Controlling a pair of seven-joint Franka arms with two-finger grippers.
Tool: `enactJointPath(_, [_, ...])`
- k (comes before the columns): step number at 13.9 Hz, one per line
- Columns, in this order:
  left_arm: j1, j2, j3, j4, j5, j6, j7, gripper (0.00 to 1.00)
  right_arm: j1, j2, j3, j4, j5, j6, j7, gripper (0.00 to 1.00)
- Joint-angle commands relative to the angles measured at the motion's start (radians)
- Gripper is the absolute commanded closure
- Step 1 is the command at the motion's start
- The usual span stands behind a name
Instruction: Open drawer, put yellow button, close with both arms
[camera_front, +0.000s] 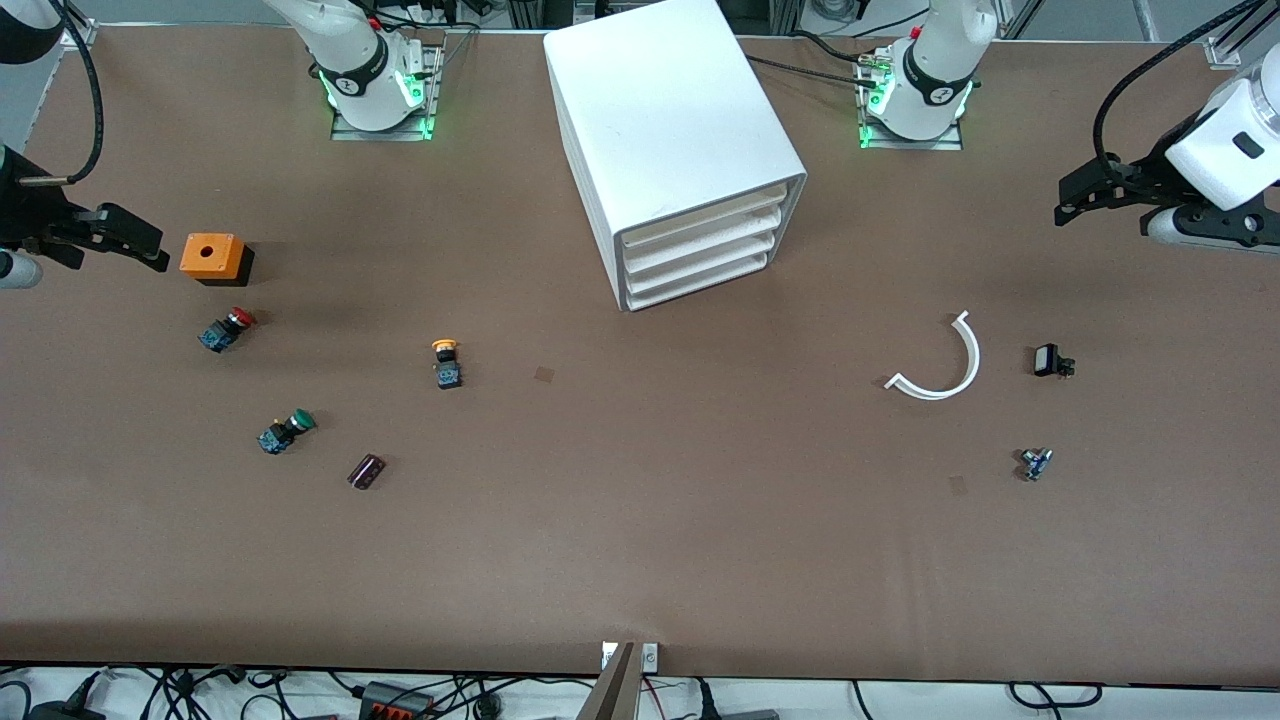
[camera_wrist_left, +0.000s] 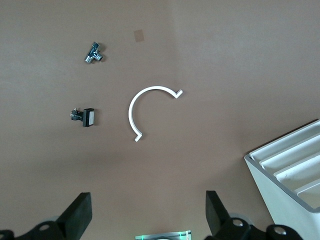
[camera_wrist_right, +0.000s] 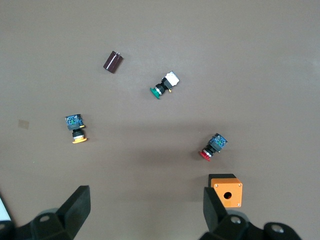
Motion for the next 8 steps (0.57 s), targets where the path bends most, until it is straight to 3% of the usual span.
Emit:
enactJointPath(1, [0.004, -0.002, 0.003, 0.015, -0.001, -0.018, -0.007, 0.00, -0.005, -0.020, 0.009, -0.022, -0.013, 0.014, -0.013, 0.00])
enactJointPath(8, [0.004, 0.014, -0.001, 0.015, -0.001, -0.007, -0.005, 0.00, -0.005, 0.012, 0.009, -0.017, -0.009, 0.003, -0.016, 0.00])
